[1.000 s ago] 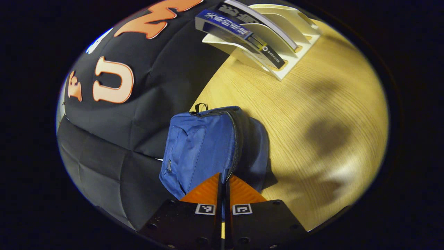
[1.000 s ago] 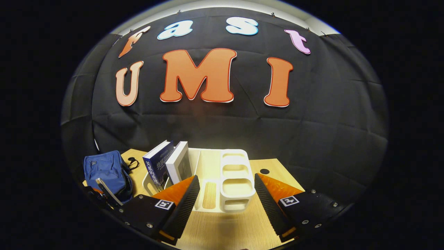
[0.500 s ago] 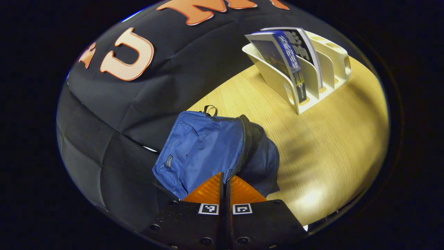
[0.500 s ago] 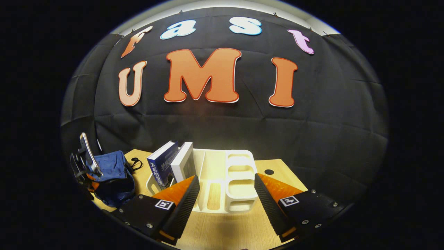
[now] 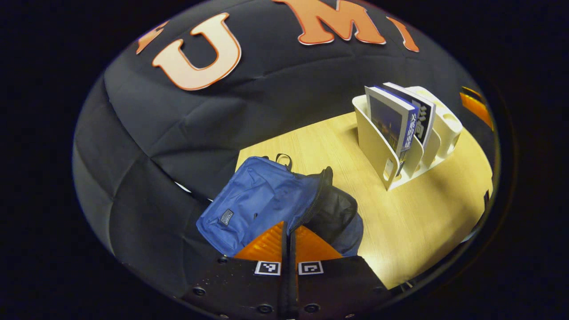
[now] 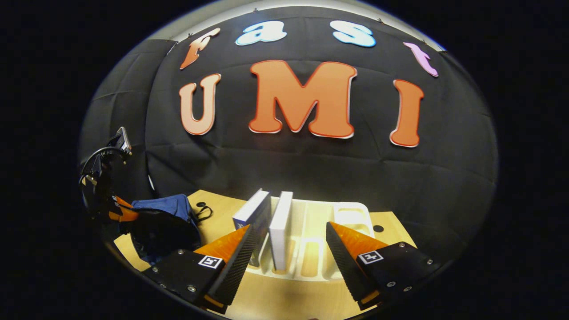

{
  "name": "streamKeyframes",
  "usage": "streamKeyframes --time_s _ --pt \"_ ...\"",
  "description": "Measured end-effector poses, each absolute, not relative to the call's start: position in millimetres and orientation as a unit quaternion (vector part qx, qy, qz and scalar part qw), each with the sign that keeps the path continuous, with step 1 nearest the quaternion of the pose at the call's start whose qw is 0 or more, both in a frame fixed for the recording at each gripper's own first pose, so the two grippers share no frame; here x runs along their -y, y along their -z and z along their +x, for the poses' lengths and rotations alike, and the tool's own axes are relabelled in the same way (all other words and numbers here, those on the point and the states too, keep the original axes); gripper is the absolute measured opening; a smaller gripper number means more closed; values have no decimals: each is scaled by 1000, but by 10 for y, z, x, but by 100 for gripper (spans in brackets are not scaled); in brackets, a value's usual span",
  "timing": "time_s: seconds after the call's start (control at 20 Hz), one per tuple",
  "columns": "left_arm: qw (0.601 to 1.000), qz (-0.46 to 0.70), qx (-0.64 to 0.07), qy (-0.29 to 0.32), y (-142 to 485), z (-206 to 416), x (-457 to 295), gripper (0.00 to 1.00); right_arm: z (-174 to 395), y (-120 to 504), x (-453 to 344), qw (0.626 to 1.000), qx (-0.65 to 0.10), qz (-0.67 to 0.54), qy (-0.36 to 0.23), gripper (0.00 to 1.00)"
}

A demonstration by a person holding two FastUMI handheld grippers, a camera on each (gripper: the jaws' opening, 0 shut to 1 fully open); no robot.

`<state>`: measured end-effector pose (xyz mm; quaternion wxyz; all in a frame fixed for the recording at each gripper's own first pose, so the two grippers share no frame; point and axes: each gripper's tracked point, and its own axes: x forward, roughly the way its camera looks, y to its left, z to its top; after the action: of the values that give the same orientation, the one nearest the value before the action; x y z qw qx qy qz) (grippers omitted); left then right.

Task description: Open the schoolbag, grab two books from the bookshelf and put them into the schoolbag.

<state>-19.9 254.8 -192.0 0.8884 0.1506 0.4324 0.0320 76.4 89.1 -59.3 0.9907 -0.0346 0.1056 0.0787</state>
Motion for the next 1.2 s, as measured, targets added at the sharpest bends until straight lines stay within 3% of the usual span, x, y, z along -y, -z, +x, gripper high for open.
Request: streamKeyframes --time_s 0.45,1.0,1.2 --pt "900 7 -434 -26 1542 67 -2907 0 1434 887 -1572 961 -248 -47 -108 95" --pt "903 -18 -428 15 1471 239 -3089 0 1939 1487 -1800 904 -416 -64 -72 95" --pt "904 -19 -427 23 1481 270 -3110 0 2150 1629 -1722 885 -455 -86 -41 79"
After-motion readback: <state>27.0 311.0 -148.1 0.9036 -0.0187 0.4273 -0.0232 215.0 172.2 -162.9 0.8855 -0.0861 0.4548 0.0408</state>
